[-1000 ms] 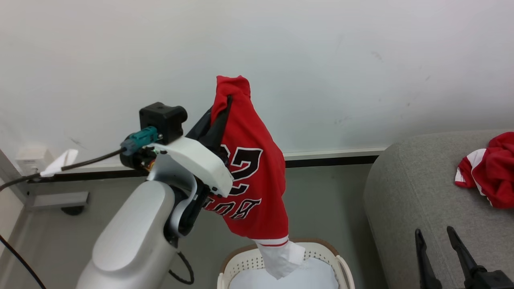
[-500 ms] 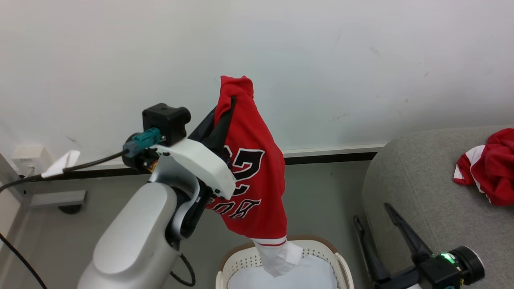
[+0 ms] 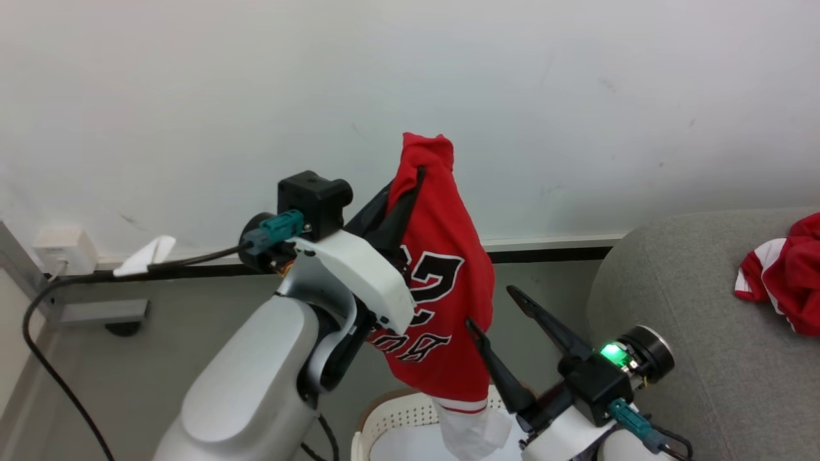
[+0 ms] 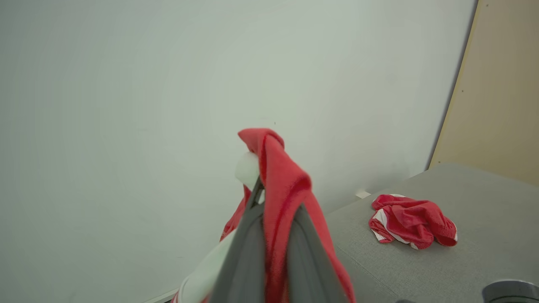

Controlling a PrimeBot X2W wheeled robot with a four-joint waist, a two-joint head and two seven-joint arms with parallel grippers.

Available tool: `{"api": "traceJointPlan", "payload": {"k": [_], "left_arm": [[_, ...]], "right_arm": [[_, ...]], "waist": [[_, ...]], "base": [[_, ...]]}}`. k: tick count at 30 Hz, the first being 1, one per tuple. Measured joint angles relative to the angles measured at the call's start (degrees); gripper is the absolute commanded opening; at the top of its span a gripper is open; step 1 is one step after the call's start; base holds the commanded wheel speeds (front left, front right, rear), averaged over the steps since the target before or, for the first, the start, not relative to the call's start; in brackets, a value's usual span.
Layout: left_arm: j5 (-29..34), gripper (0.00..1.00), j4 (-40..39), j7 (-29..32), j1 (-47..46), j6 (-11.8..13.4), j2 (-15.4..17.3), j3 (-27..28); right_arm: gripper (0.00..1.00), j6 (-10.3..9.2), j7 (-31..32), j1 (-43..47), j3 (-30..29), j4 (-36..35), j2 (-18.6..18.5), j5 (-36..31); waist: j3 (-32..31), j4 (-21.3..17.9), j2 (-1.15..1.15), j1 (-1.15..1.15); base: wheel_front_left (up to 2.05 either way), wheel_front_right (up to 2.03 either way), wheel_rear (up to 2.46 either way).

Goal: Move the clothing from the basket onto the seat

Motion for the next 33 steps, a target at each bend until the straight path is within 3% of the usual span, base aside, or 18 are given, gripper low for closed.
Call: {"api": "traceJointPlan", "payload": {"k": [10,11,12,17,23,26,27,28,33], "left_arm": [[-0.93,0.00,0.76,0.96,-0.53,-1.53,-3.04,-3.02],[-1.02,0.00,0.98,0.96,-0.60,-1.79,-3.42,-3.30],[-1.32,0.00,1.19,0.94,-0.62,-1.94,-3.83,-3.58],[-2.27,0.00,2.21,0.52,-1.04,-2.26,-4.93,-4.37],[-2.45,0.00,3.37,-0.25,-1.19,-2.16,-4.86,-4.22],[-2.45,0.39,3.78,-0.67,-1.19,-1.90,-4.56,-4.00],[-2.45,0.77,3.90,-0.78,-1.19,-1.87,-4.47,-3.98],[-2.45,1.00,4.02,-0.97,-1.19,-1.82,-4.44,-3.99],[-2.44,1.00,4.47,-0.98,-1.19,-1.40,-4.16,-4.32]], "right_arm": [[1.00,0.00,-0.01,-12.02,6.92,13.97,1.05,1.27],[0.81,0.00,0.00,-12.78,7.51,14.78,1.09,2.44],[0.00,0.00,0.00,-13.21,7.86,15.21,1.11,3.96],[0.00,0.00,0.01,-14.40,10.07,15.83,1.15,9.35],[0.00,0.00,0.01,-14.50,9.37,15.85,1.14,10.06],[0.00,0.00,0.01,-14.50,8.54,15.58,1.14,10.06],[0.00,0.00,0.01,-14.49,8.20,15.47,1.14,10.09],[0.00,0.00,0.01,-14.45,7.78,15.30,1.14,10.35],[0.00,0.00,0.01,-14.18,7.20,15.22,1.12,10.40]], "waist": [[-0.29,1.97,0.00,0.00],[-0.34,2.25,0.00,0.00],[-0.41,2.54,0.00,0.00],[-0.80,3.81,0.00,0.00],[-0.63,3.82,0.00,0.00],[-0.51,3.52,0.00,0.00],[-0.48,3.39,0.00,0.00],[-0.44,3.26,0.00,0.00],[-0.19,2.76,0.00,0.00]], "base": [[0.00,0.00,0.00],[0.00,0.00,0.00],[0.00,0.00,0.00],[0.00,0.00,0.00],[0.00,0.00,0.00],[0.00,0.00,0.00],[0.00,0.00,0.00],[0.00,0.00,0.00],[0.00,0.00,0.00]]}}
